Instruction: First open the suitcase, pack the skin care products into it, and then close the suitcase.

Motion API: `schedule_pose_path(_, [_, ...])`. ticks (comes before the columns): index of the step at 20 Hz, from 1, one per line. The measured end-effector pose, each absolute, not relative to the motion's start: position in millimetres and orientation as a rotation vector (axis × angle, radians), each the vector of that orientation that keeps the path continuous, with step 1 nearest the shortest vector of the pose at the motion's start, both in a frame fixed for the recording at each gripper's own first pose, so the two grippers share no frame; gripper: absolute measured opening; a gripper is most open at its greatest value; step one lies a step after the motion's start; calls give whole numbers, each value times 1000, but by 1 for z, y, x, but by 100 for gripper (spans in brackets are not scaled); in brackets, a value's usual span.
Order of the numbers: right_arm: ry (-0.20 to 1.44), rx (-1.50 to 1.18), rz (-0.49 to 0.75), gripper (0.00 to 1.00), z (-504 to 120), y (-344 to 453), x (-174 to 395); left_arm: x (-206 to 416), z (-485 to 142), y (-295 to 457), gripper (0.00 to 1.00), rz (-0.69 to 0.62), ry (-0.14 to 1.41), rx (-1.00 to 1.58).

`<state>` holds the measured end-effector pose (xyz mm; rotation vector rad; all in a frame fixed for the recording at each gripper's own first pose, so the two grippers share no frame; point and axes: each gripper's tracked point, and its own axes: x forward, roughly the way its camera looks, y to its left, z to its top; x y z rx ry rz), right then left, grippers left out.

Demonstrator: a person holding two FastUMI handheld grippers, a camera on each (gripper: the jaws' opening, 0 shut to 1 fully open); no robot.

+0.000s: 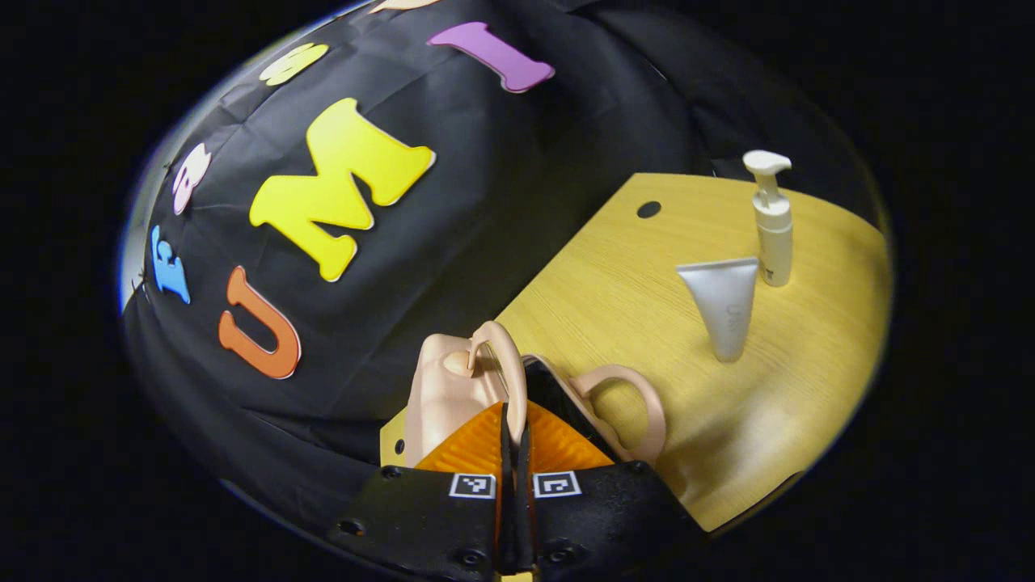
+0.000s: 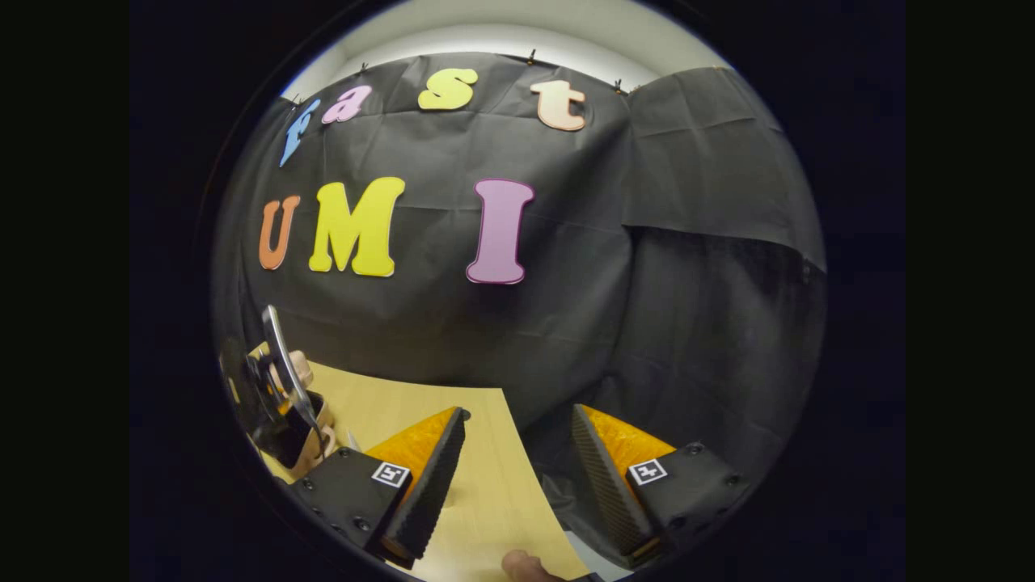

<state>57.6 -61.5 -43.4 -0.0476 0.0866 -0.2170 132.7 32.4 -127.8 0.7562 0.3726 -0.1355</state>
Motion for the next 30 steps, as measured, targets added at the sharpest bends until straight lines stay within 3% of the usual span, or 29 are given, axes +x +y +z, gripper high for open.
schedule_pose_path(9, [109,-71,-145,80,-41,21,70,124,-50,152,3,4,275,370])
schedule_pose_path(14, [150,-65,-102,80,-51,71,75,131,-43,250,3,102,271,339])
schedule_pose_path(23, [217,-130,-85,80,-70,110,68,140,-113,387,3,168,332,264])
schedule_pose_path(30, [261,-128,-140,78,-77,94,55,150,-199,442,3,158,432,213])
